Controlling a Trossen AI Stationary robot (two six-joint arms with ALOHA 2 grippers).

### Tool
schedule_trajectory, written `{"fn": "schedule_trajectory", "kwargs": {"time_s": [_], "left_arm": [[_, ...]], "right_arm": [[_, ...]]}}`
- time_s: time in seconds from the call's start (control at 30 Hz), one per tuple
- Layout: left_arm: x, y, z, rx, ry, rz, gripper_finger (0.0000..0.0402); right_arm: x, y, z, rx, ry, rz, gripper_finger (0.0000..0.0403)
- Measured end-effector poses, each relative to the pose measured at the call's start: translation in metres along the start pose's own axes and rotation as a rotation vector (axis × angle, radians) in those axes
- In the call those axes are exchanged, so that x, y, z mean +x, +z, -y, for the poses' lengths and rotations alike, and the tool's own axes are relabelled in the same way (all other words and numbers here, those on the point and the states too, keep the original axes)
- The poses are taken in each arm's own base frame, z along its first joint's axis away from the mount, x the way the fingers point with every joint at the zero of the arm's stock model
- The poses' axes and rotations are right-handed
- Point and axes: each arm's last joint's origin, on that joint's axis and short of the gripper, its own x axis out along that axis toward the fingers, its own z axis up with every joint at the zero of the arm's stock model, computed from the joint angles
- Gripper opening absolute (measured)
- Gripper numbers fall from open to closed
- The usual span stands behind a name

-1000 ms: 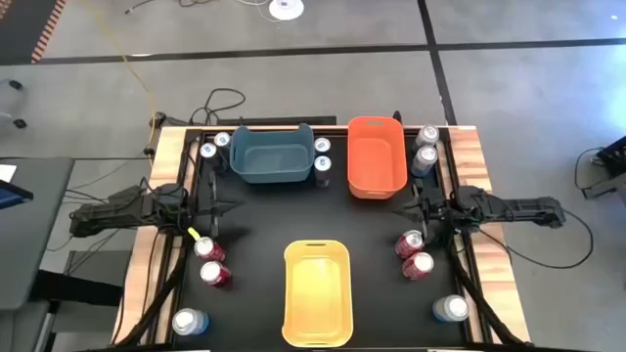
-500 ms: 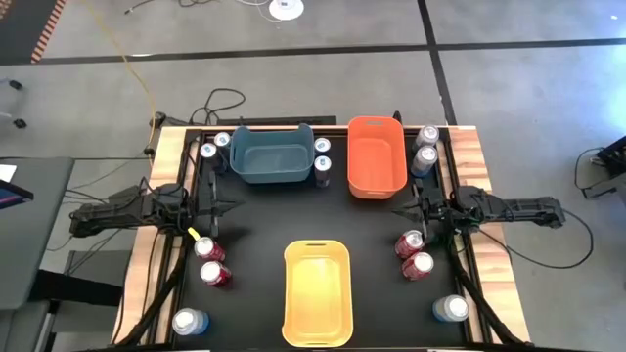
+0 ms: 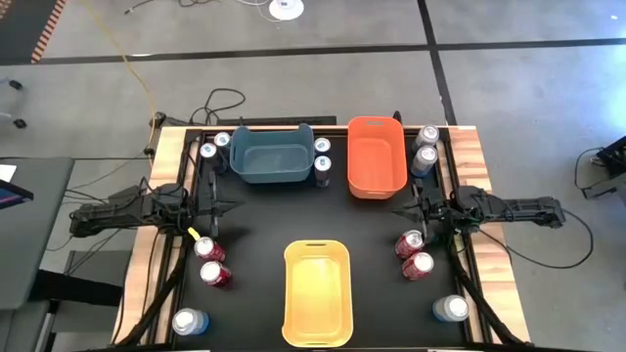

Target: Sort soda cans

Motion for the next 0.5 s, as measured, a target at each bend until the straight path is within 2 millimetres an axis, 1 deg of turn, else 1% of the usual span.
{"fn": "schedule_trajectory", "kwargs": {"time_s": [0.13,0.23,0.3,0.5], "left_arm": [[0.0,0.0,0.0,0.018,0.001,0.001,0.0],[0.0,0.0029,-0.001,0.157,0.017,0.028,0.0],[-0.0001,0.0041,-0.0013,0.215,0.023,0.04,0.0],[-0.0001,0.0041,-0.0014,0.231,0.025,0.039,0.0]], "right_arm": [[0.0,0.0,0.0,0.0,0.0,0.0,0.0],[0.0,0.0,0.0,0.0,0.0,0.0,0.0],[0.0,0.0,0.0,0.0,0.0,0.0,0.0],[0.0,0.0,0.0,0.0,0.0,0.0,0.0]]}}
